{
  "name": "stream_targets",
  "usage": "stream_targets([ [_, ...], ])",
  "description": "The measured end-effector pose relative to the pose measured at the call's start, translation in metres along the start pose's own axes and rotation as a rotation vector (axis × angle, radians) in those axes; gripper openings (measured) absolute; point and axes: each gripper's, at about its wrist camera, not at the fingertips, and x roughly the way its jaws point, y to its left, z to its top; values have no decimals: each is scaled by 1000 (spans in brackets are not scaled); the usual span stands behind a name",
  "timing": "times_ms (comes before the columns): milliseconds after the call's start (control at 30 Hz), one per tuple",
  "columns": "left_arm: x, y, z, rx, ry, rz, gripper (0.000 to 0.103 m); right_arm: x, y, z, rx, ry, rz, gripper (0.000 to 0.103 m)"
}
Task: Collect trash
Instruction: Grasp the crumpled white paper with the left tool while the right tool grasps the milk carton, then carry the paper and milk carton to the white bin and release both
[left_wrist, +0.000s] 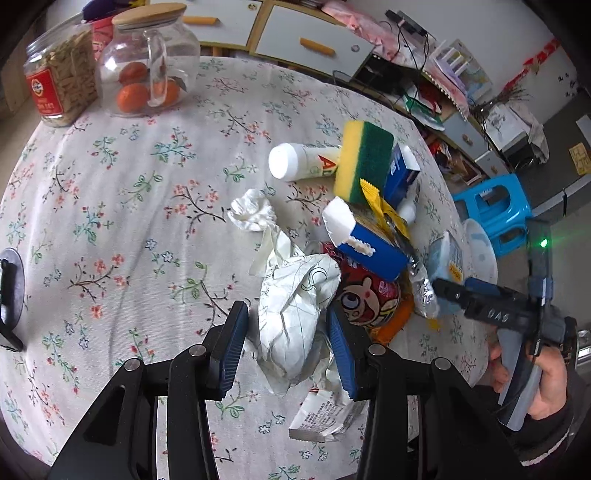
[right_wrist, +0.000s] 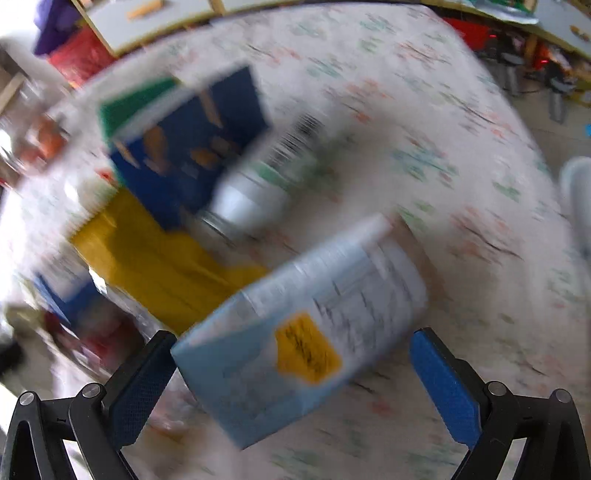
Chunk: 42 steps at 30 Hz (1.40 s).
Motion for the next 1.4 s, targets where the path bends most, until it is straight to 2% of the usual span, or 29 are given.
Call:
stream_targets([
  [67,0,-3,0,5,0,-3,46,4,-13,-7,-8,22,-74,103],
  [100,0,-4,0,7,-1,-4,46,4,-18,-10,0,26,-83,103],
  [267,-3,-9,2,-3,-19,-18,46,-3,-46,-11,97,15,-27,103],
  [467,-19,-7,-2,-35,-61,-49,46,13,-42,-8,136,44,11,103],
  [500,-21,-7,-3,-37,-65,-52,46,16,-38,-9,141,52,15,99],
  [633,-31,-5,-6,-42,-88,-59,46,24,-37,-8,145,73,12,70],
  [800,-48,-11,-4,-22,-141,-69,46,11,-49,-4,157,35,52,61],
  [967,-58,-34,11,14,-172,-84,46,-18,-77,-2,192,-18,62,61],
  [1067,-56,-52,25,19,-186,-108,46,-34,-95,-5,218,-36,39,60],
  [1200,-48,-85,40,41,-182,-154,46,-53,-135,-1,294,-60,17,61],
  [1400,-21,-137,52,91,-151,-185,46,-65,-201,0,431,-106,1,61],
])
